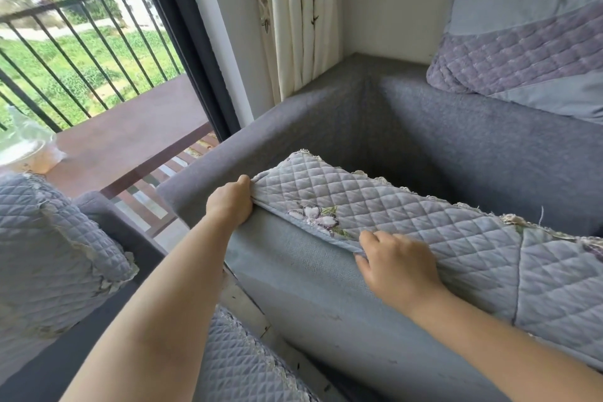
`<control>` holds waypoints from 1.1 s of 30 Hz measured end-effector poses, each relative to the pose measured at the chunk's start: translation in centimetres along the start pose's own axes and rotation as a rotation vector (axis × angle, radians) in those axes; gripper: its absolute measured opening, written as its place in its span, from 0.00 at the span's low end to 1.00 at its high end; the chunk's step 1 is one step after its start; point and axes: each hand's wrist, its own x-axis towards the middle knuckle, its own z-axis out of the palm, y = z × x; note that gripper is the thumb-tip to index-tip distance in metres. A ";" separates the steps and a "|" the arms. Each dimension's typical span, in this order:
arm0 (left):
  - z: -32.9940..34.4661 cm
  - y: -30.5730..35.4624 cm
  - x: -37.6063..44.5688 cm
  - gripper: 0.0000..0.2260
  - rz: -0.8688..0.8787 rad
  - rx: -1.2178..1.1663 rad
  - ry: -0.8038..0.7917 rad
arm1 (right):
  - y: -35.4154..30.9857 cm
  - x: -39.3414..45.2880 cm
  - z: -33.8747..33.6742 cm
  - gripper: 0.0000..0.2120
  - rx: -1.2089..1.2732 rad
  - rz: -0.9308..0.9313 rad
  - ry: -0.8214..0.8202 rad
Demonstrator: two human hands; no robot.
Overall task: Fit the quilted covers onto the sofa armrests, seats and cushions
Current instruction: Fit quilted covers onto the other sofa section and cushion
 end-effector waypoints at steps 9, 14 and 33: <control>0.1 -1.2 0.1 0.13 0.081 -0.114 -0.020 | 0.2 3.9 -2.9 0.22 0.083 -0.172 -0.621; 0.7 -1.9 -0.9 0.13 0.067 -0.154 0.019 | 0.4 7.6 -2.7 0.25 0.231 -0.224 -0.693; 1.3 -2.1 -3.4 0.08 -0.074 -0.371 0.100 | -3.0 11.1 3.1 0.35 0.247 -0.300 -0.274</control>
